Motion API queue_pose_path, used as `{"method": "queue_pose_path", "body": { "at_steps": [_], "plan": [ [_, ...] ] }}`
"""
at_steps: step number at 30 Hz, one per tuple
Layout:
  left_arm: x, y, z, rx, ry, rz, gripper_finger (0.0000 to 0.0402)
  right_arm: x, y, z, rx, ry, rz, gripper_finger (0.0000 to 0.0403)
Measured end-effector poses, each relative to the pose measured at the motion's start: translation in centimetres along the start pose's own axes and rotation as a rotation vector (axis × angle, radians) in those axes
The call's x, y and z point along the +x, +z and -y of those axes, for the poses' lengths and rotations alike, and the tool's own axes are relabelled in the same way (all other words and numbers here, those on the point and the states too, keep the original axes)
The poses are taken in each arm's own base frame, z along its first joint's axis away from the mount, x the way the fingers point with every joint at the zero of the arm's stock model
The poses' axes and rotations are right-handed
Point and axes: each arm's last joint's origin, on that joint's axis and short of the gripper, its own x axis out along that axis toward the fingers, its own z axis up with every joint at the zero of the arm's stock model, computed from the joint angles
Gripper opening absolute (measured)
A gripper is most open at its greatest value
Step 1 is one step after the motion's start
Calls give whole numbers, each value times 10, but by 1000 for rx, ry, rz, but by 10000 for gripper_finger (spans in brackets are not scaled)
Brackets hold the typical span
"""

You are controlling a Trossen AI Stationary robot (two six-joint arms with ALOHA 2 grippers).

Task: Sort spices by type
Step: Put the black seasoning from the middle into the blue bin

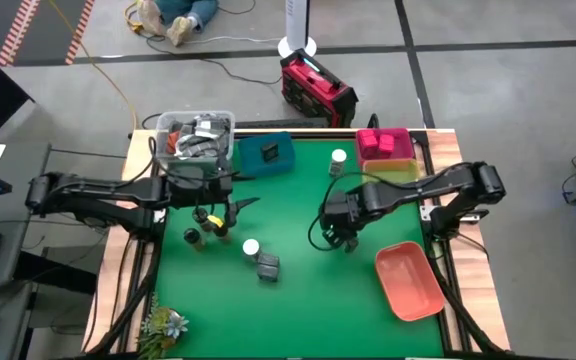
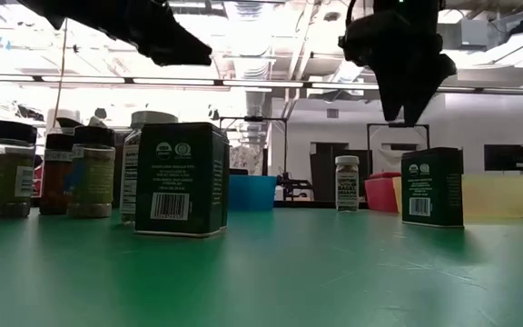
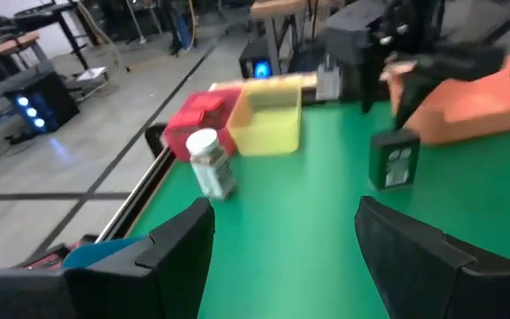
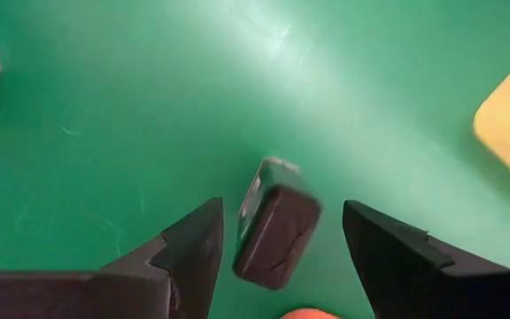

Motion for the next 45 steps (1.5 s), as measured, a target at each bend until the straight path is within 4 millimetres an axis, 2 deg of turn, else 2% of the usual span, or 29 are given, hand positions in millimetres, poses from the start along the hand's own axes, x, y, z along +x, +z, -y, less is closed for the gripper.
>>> {"method": "queue_pose_path", "body": {
  "at_steps": [6, 9, 19, 23, 31, 38, 41, 45],
  "plan": [
    [2, -3, 1, 25, 9, -28, 260, 23, -13, -21, 2, -65, -45, 260],
    [3, -4, 1, 41, 6, -30, 260, 30, -19, -24, -8, -107, -81, 260],
    [3, -1, 1, 70, 7, -10, 260, 24, -27, -24, 19, -115, -74, 260],
    [3, -2, 1, 71, 6, -10, 260, 31, -23, -23, 11, -122, -79, 260],
    [2, -7, 2, 65, -6, -69, 260, 56, -18, -10, 34, -114, -93, 260],
    [2, -7, 2, 57, -5, -68, 260, 60, -16, -15, -9, -45, -78, 260],
    [2, -7, 2, 50, -5, -69, 260, 60, -17, -13, -15, -59, -93, 247],
    [2, -7, 2, 43, -5, -69, 260, 60, -17, -13, -37, -56, -99, 195]
  ]
}}
